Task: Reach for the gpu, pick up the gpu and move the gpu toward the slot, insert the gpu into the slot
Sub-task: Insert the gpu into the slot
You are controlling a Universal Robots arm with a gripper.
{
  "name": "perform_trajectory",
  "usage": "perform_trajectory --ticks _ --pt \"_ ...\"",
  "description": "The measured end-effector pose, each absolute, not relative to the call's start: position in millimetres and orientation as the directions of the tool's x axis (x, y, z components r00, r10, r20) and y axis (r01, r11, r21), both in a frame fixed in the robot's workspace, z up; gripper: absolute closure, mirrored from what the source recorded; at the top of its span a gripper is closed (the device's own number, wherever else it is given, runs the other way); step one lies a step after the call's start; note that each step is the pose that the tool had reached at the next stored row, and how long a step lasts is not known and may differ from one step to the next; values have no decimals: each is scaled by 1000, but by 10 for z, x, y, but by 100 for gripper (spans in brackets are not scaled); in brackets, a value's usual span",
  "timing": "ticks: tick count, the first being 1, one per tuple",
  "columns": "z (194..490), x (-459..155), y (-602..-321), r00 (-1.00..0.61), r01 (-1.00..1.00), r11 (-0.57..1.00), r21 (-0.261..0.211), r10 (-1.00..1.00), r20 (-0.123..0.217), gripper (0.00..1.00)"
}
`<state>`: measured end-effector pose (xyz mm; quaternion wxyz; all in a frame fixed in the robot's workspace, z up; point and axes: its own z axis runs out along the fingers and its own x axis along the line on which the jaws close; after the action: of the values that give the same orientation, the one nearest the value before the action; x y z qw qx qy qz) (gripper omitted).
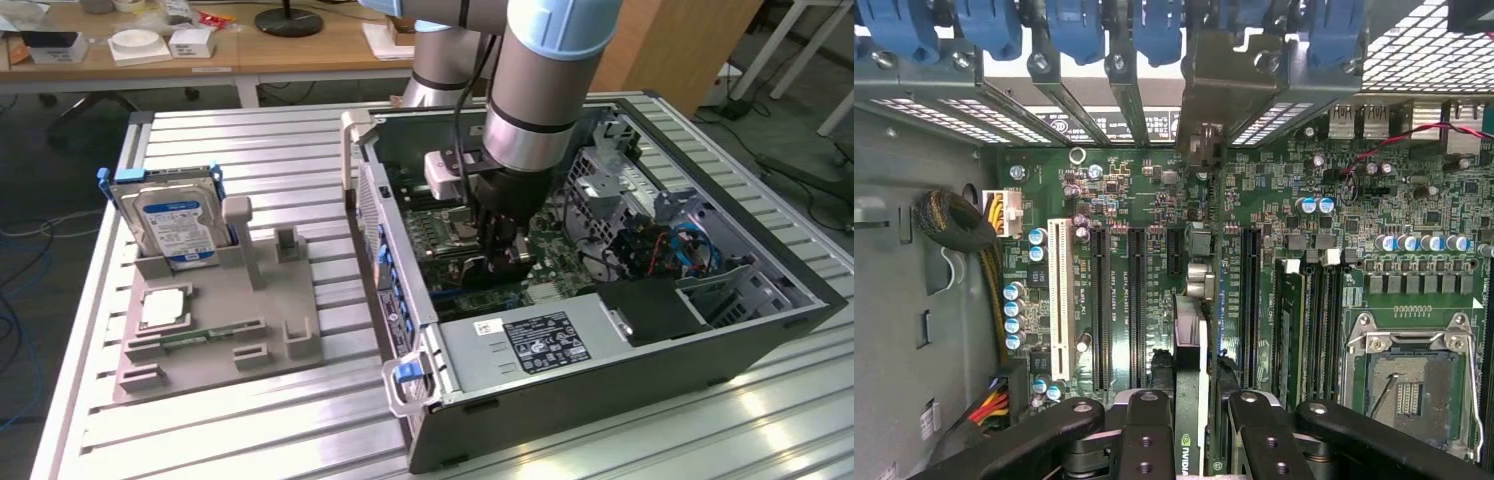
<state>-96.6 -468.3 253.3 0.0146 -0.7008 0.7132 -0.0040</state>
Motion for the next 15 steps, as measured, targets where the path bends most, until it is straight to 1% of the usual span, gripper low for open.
perform_trajectory --ticks 15 --pt "2533 -916 -4669 -17 -1000 18 -22 -1000 -15 74"
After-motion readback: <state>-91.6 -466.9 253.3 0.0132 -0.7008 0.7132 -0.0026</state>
